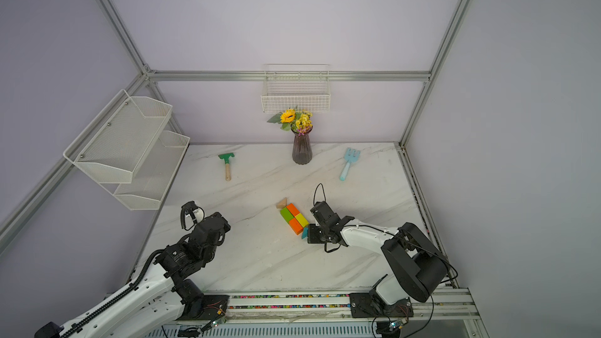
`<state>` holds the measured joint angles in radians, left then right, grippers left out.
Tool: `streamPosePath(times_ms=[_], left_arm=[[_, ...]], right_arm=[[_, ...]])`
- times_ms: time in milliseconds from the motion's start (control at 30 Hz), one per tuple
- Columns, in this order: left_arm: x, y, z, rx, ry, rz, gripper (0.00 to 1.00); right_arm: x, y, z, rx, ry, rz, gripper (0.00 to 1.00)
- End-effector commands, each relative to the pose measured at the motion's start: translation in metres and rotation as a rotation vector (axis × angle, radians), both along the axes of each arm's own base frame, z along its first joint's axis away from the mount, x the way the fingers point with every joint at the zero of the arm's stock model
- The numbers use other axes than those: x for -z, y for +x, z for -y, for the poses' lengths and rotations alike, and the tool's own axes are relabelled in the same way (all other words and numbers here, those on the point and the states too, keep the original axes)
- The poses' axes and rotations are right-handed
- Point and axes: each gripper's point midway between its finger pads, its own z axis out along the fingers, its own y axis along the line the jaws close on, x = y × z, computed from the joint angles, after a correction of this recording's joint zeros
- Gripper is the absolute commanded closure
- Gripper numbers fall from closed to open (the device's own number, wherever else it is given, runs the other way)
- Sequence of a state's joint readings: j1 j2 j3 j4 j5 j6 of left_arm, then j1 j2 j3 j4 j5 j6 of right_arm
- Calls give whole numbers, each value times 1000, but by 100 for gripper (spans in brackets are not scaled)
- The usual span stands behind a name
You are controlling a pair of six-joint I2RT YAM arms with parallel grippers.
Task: Assemble a piece of candy with building blocks
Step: Assemble the building block at the center of the board.
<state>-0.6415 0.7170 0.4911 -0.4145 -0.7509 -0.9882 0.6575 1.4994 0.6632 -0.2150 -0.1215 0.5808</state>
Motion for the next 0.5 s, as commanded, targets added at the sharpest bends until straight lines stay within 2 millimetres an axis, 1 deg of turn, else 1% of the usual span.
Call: streamPosePath(times_ms=[0,167,367,433,467], left_arm=[[4,-2,-6,-26,-10,0,100],[3,-2,-5,-27,-15,2,100],[0,-1,-5,-22,2,5,100],[-7,0,-8,-27,41,14,100],[-12,1,-11,-32,68,22,100]], right_arm=[[23,-13,23,3,-134,-61,100],[21,-14,24,2,-132,-61,100],[12,-18,29,19,-130,-56,100],[-2,-16,33,42,-124,-15,100],[-12,-13,35,55,-115,22,100]])
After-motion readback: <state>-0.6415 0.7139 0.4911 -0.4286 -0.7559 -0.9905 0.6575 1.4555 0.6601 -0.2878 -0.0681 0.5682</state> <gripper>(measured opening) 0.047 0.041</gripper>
